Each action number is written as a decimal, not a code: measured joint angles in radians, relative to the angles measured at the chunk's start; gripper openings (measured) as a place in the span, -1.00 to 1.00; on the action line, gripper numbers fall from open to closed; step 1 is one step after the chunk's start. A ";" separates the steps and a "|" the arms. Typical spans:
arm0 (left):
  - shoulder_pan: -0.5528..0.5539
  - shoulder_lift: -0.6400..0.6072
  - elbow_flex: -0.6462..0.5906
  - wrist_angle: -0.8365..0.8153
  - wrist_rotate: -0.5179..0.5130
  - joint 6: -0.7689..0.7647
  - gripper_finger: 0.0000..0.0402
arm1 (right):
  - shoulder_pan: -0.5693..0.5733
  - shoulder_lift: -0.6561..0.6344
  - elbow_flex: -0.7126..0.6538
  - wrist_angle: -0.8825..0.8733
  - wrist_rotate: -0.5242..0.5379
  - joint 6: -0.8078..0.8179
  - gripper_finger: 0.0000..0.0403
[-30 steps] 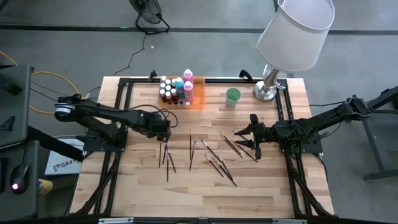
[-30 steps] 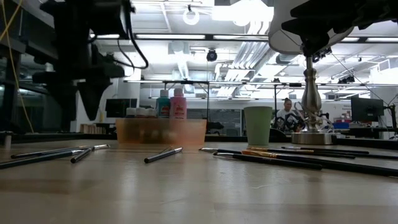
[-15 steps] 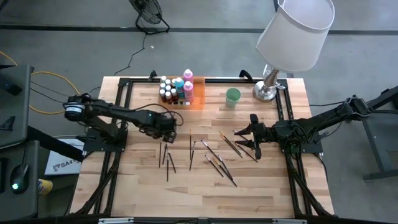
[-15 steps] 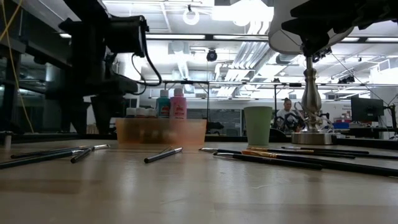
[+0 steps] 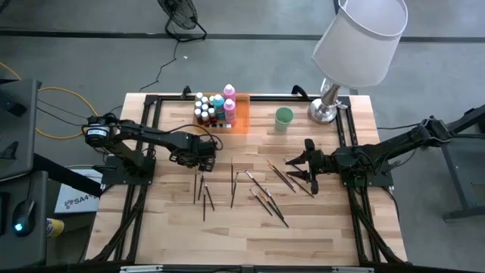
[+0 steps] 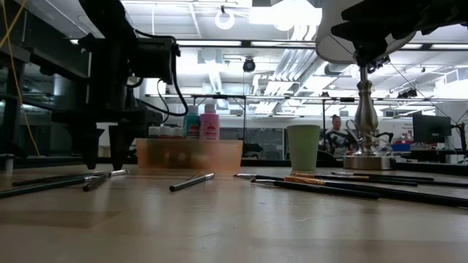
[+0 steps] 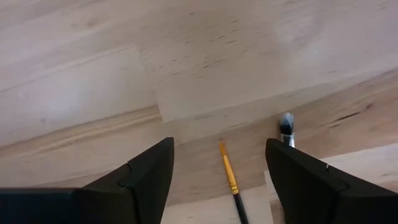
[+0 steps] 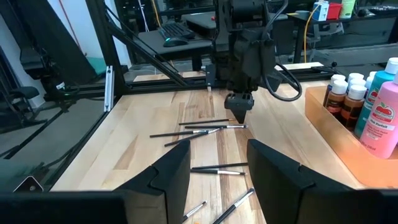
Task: Pick & Place Paint Supplies
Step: Put the gold paint brush into the green cup
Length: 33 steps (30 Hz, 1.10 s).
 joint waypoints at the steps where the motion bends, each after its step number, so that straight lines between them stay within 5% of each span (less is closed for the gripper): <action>1: -0.001 0.000 0.000 -0.004 0.000 -0.003 0.23 | 0.000 0.000 0.000 0.000 0.000 0.000 -0.24; 33: -0.003 -0.002 -0.060 0.051 0.055 0.003 -0.61 | 0.000 0.000 0.000 0.000 0.000 0.000 -0.24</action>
